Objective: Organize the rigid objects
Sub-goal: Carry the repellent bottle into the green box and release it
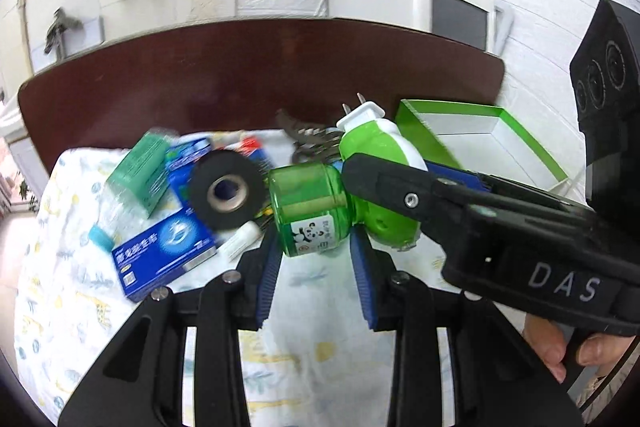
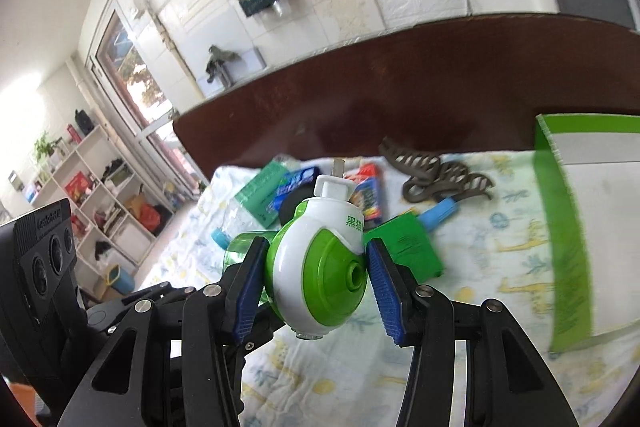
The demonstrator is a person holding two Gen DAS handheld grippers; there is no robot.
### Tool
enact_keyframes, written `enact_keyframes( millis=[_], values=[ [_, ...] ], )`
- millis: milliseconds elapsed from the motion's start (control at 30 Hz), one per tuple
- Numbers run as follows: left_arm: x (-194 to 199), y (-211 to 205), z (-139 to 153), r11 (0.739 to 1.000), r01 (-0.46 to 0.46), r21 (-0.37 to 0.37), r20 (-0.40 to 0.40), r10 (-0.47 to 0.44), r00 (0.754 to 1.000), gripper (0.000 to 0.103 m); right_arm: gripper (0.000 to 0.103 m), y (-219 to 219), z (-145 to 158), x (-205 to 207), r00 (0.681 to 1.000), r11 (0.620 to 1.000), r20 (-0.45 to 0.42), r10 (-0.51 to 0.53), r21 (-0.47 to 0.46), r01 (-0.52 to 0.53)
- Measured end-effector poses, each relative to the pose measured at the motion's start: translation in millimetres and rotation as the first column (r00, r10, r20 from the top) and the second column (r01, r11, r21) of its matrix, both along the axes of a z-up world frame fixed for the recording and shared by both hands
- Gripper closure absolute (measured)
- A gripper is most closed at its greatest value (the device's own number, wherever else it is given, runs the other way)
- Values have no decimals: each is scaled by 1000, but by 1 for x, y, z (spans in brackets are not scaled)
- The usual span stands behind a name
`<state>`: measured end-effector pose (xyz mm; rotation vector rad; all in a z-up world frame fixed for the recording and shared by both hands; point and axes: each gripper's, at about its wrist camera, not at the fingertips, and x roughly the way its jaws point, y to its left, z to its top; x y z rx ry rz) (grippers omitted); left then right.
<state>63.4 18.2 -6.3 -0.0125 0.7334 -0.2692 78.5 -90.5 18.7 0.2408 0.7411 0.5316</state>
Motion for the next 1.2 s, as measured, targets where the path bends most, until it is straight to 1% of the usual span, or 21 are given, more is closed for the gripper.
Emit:
enact_keyframes(
  millis=[167, 300, 433, 567, 667, 767, 867, 1000, 1100, 1200],
  values=[
    [9, -51, 14, 995, 91, 40, 33, -93, 995, 72, 51, -46, 17, -11, 994, 996, 57, -90, 11, 89],
    [23, -96, 17, 982, 180, 54, 31, -182, 983, 72, 51, -95, 25, -16, 981, 983, 68, -183, 41, 181],
    [37, -141, 18, 961, 269, 62, 16, -270, 963, 72, 51, -142, 26, -20, 957, 959, 70, -281, 55, 278],
    [41, -191, 14, 937, 338, 86, -2, -339, 941, 72, 51, -186, 22, -21, 925, 926, 58, -375, 65, 372],
    [52, -223, 8, 924, 371, 98, -32, -369, 929, 72, 51, -217, 14, -20, 902, 901, 36, -431, 77, 428],
    [60, -245, 3, 912, 395, 110, -58, -391, 919, 72, 51, -241, 5, -14, 882, 878, 1, -472, 91, 470],
    [67, -265, -3, 902, 412, 128, -71, -406, 911, 72, 51, -258, -3, -11, 866, 861, -15, -500, 98, 499],
    [75, -287, -12, 892, 423, 157, -110, -410, 905, 72, 51, -277, -15, -7, 848, 841, -47, -528, 110, 530],
    [79, -295, -17, 886, 435, 158, -134, -418, 899, 72, 51, -287, -25, -5, 838, 830, -83, -539, 118, 545],
    [80, -301, -20, 878, 447, 171, -141, -427, 893, 72, 51, -293, -30, -3, 828, 820, -98, -552, 116, 561]
  ],
)
